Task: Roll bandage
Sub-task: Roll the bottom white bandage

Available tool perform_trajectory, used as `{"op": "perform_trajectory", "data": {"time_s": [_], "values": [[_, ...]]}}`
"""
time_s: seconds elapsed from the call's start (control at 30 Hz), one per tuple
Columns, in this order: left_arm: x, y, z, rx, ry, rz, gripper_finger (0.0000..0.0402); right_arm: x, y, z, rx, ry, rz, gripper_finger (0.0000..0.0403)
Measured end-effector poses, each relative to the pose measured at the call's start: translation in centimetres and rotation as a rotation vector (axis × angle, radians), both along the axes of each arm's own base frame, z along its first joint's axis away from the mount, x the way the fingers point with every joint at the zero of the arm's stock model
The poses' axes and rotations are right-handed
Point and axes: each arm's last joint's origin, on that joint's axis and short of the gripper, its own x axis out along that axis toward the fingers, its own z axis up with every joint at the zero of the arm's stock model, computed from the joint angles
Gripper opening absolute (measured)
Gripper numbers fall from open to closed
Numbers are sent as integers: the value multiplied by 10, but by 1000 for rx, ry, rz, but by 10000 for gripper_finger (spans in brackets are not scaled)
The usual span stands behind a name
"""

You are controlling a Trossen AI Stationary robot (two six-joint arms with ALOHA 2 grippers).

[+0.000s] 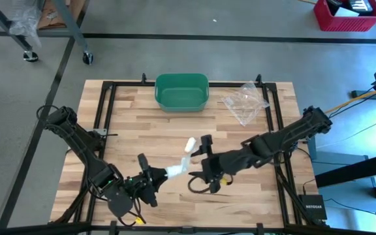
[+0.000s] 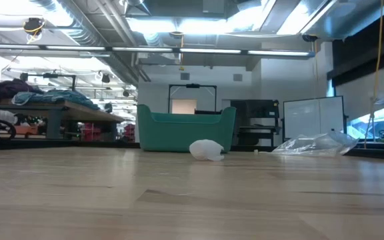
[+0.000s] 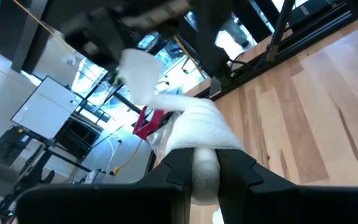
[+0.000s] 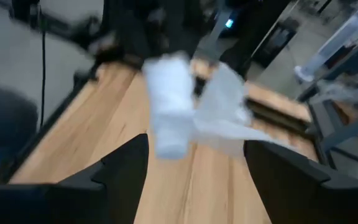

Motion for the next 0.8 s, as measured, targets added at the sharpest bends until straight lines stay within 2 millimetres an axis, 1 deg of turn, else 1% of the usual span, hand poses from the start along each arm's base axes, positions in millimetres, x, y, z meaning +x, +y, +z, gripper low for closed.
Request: {"op": "perform_trajectory", "data": {"time_s": [0.1, 0.23, 0.33, 0.47, 0.57, 0.63, 0.8], "values": [[0, 0, 0, -1, -1, 0, 40, -3, -2, 9, 24, -47, -2, 269], [0, 0, 0, -2, -1, 0, 40, -3, 2, 8, 73, -29, 56, 269], [0, 0, 0, -2, 0, 1, 40, 3, 7, 4, 91, -39, 103, 269], [0, 0, -1, 0, 3, 1, 40, 16, 19, -4, 23, -101, 153, 269], [-2, -2, 0, 4, 4, -6, 40, 24, 22, -16, -49, -87, 122, 269], [-2, -2, 0, 10, 6, -9, 40, 28, 23, -22, -59, -73, 121, 269], [-2, -2, -1, -1, 2, -7, 40, 28, 29, -20, -63, -108, 110, 269]]}}
